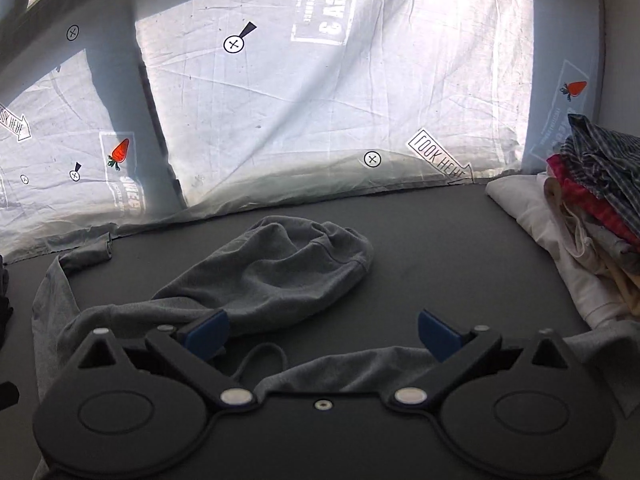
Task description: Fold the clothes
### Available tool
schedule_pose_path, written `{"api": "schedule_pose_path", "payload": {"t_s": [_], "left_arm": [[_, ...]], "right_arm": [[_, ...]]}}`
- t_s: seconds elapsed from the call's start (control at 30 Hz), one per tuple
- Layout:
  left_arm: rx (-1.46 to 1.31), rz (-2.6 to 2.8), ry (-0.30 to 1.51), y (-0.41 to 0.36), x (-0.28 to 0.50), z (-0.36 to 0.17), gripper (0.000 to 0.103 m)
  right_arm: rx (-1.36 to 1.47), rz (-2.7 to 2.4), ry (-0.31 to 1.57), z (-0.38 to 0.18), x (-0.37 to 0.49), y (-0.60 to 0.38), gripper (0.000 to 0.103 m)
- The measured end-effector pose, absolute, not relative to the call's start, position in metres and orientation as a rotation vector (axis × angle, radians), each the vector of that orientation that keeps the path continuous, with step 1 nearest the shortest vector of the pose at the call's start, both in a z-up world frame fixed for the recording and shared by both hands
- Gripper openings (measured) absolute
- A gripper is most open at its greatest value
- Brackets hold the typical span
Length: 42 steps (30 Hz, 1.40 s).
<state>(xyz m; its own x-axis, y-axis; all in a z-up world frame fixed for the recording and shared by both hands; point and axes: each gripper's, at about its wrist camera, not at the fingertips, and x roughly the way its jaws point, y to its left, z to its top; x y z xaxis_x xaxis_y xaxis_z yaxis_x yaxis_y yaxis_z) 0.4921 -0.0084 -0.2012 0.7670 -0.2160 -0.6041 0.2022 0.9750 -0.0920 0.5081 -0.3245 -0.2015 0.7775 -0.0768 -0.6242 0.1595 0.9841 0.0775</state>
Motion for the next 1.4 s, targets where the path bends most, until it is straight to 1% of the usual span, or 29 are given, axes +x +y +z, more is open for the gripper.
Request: {"api": "schedule_pose_path", "payload": {"t_s": [0.13, 0.23, 0.33, 0.37, 0.4, 0.47, 0.53, 0.57, 0.6, 0.63, 0.7, 0.87, 1.07, 1.17, 1.2, 1.23, 1.33, 1.4], "left_arm": [[0.072, -0.249, 0.673, -0.039, 0.532, -0.216, 0.102], [0.162, -0.277, 0.663, -0.061, 0.561, -0.227, 0.101], [0.255, -0.337, 0.648, -0.078, 0.585, -0.235, 0.096], [0.286, -0.368, 0.657, -0.084, 0.594, -0.238, 0.09], [0.316, -0.395, 0.672, -0.089, 0.602, -0.242, 0.078], [0.343, -0.44, 0.706, -0.095, 0.614, -0.25, 0.064], [0.317, -0.478, 0.736, -0.095, 0.623, -0.255, 0.047], [0.303, -0.498, 0.751, -0.095, 0.628, -0.258, 0.031], [0.284, -0.505, 0.76, -0.094, 0.631, -0.26, 0.021], [0.258, -0.499, 0.76, -0.09, 0.633, -0.261, 0.021], [0.223, -0.455, 0.748, -0.082, 0.635, -0.261, 0.018], [0.073, -0.277, 0.734, -0.04, 0.639, -0.26, 0.017], [-0.262, -0.114, 0.813, 0.014, 0.638, -0.28, 0.018], [-0.406, -0.071, 0.823, 0.025, 0.631, -0.289, 0.018], [-0.431, -0.064, 0.823, 0.027, 0.629, -0.29, 0.021], [-0.436, -0.063, 0.823, 0.026, 0.628, -0.291, 0.021], [-0.401, -0.077, 0.825, 0.024, 0.628, -0.289, 0.023], [-0.38, -0.086, 0.827, 0.025, 0.63, -0.288, 0.026]], "right_arm": [[0.035, -0.159, 0.721, -0.226, 0.539, -0.324, 0.102], [0.032, -0.164, 0.784, -0.249, 0.555, -0.332, 0.102], [0.047, -0.182, 0.831, -0.267, 0.562, -0.339, 0.102], [0.049, -0.19, 0.837, -0.271, 0.562, -0.342, 0.102], [0.052, -0.194, 0.841, -0.274, 0.562, -0.344, 0.102], [0.065, -0.199, 0.841, -0.279, 0.562, -0.347, 0.103], [0.083, -0.202, 0.838, -0.282, 0.562, -0.35, 0.103], [0.092, -0.204, 0.839, -0.283, 0.562, -0.351, 0.103], [0.098, -0.205, 0.839, -0.284, 0.562, -0.352, 0.103], [0.102, -0.207, 0.84, -0.284, 0.563, -0.353, 0.103], [0.108, -0.206, 0.841, -0.284, 0.564, -0.354, 0.103], [0.101, -0.18, 0.832, -0.28, 0.567, -0.35, 0.103], [0.063, -0.115, 0.802, -0.273, 0.584, -0.328, 0.103], [0.003, -0.082, 0.806, -0.278, 0.602, -0.312, 0.103], [-0.02, -0.073, 0.812, -0.28, 0.61, -0.307, 0.103], [-0.043, -0.065, 0.817, -0.281, 0.618, -0.302, 0.103], [-0.066, -0.033, 0.834, -0.289, 0.643, -0.289, 0.103], [-0.092, -0.04, 0.867, -0.297, 0.662, -0.28, 0.103]]}}
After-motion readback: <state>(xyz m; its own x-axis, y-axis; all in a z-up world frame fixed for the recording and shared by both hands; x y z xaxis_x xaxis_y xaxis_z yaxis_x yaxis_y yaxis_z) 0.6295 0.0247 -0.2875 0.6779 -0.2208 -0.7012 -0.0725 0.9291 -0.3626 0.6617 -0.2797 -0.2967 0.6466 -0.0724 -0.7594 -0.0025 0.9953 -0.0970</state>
